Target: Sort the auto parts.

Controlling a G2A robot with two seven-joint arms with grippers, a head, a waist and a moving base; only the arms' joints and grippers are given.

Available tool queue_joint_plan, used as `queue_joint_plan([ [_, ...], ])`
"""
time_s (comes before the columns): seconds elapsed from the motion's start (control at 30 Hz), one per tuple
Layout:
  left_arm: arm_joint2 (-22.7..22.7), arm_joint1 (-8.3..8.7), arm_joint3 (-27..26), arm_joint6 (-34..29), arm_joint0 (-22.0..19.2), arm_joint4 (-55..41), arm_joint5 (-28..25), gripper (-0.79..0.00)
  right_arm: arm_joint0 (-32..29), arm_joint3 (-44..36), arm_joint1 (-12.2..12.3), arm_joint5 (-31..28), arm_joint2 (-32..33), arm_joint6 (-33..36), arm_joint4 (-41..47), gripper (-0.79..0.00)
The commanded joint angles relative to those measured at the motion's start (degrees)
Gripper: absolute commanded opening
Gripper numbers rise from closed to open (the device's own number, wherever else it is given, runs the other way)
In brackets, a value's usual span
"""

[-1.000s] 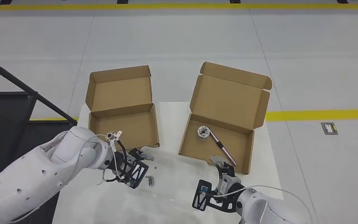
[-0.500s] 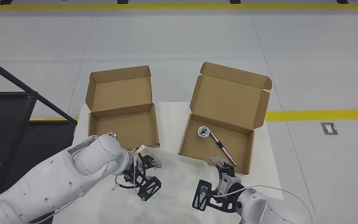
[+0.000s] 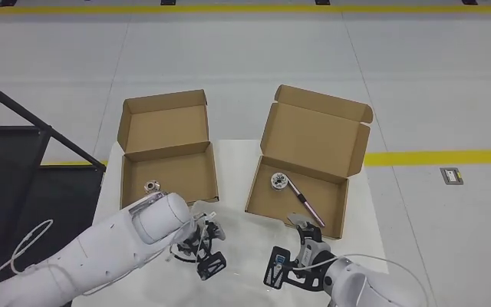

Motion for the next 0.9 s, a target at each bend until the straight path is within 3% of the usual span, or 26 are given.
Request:
queue_joint_plan([
  [0.0, 0.00, -1.26, 1.15, -0.84, 0.81, 0.03, 0.00, 0.000, 0.00, 0.00, 0.00, 0.00, 0.00, 0.00, 0.00, 0.000],
  [0.2, 0.00, -4.68, 4.88, -1.11, 1.31, 0.75, 0.87, -0.006, 0.00, 0.00, 0.00, 0.00, 0.00, 0.00, 0.00, 0.000],
  [0.43, 0.00, -7.61, 8.38, 0.66, 2.30, 3.74, 0.64, -0.108, 0.00, 0.00, 0.00, 0.00, 0.00, 0.00, 0.00, 0.000],
  [0.6, 0.00, -8.94, 10.20, 4.30, 3.10, 8.52, 0.00, -0.172, 0.00, 0.00, 0.00, 0.00, 0.00, 0.00, 0.00, 0.000],
  [0.87, 0.00, -9.68, 12.44, 13.30, 2.80, 17.56, 0.00, -0.172, 0.00, 0.00, 0.00, 0.00, 0.00, 0.00, 0.00, 0.000],
])
